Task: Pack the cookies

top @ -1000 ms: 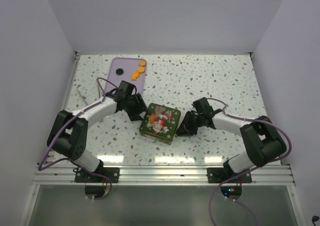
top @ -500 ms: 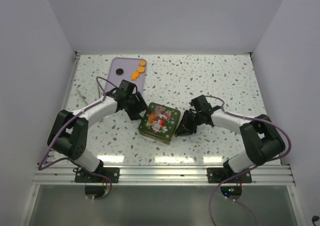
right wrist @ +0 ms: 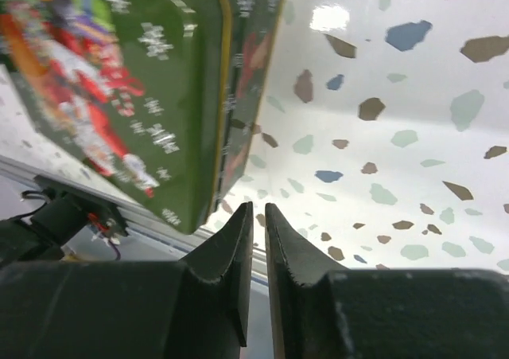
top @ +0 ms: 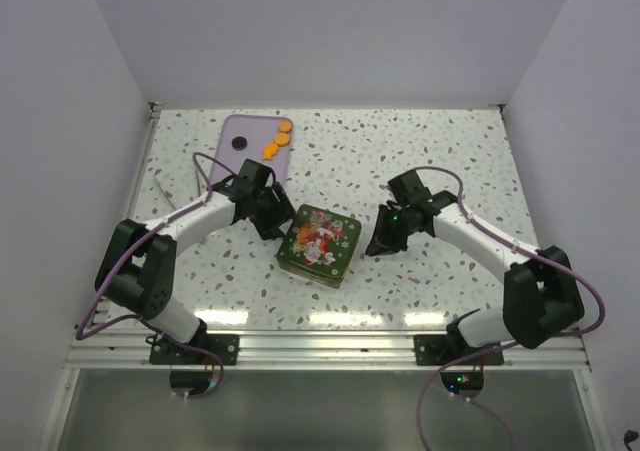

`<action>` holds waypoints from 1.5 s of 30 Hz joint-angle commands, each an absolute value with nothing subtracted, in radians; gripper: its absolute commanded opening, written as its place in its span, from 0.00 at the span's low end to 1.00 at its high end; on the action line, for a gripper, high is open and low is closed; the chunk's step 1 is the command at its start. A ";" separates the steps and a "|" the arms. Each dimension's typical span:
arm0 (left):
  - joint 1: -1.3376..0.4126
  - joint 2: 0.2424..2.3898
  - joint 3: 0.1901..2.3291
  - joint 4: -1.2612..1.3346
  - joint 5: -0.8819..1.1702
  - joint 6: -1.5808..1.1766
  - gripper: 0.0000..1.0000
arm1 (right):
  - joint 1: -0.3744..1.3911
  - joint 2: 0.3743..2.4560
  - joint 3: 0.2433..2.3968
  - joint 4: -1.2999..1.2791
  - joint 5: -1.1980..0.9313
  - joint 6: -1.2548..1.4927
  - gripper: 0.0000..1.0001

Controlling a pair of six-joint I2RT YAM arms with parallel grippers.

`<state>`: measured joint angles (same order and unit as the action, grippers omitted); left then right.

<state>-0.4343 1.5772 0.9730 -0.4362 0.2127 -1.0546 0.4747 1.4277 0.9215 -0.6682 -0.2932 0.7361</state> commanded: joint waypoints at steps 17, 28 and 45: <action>-0.443 1.566 1.000 -0.433 0.201 -1.023 0.66 | 0.500 1.448 0.669 -0.003 -0.634 1.022 0.00; -0.443 1.551 0.994 -0.442 0.204 -1.008 0.66 | 0.497 1.508 0.568 0.123 -0.627 1.051 0.00; -0.419 1.539 1.086 -0.554 0.092 -0.924 0.77 | 0.497 1.411 0.696 -0.070 -0.571 0.997 0.00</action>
